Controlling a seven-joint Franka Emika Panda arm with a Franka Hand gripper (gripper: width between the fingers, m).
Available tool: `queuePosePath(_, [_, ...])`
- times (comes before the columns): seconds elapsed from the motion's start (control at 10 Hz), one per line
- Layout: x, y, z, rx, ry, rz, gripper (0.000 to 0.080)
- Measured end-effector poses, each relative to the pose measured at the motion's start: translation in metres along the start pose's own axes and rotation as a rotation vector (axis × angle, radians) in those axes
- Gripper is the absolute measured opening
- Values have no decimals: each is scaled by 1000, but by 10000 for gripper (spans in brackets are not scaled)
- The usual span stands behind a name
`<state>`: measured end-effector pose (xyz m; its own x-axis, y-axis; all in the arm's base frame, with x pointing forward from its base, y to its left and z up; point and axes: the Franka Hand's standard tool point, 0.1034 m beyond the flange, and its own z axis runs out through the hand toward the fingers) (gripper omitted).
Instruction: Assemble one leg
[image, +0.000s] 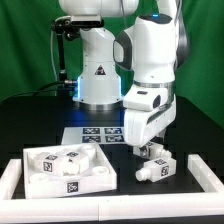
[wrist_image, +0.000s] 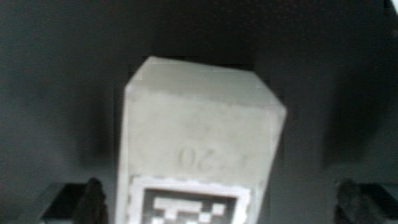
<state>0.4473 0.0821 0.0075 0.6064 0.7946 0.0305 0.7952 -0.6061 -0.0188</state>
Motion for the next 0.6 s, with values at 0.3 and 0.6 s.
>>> queuePosePath(0.3, [0, 0, 0, 0, 0, 0, 284])
queuePosePath(0.6, [-14, -7, -1, 4, -8, -19, 284])
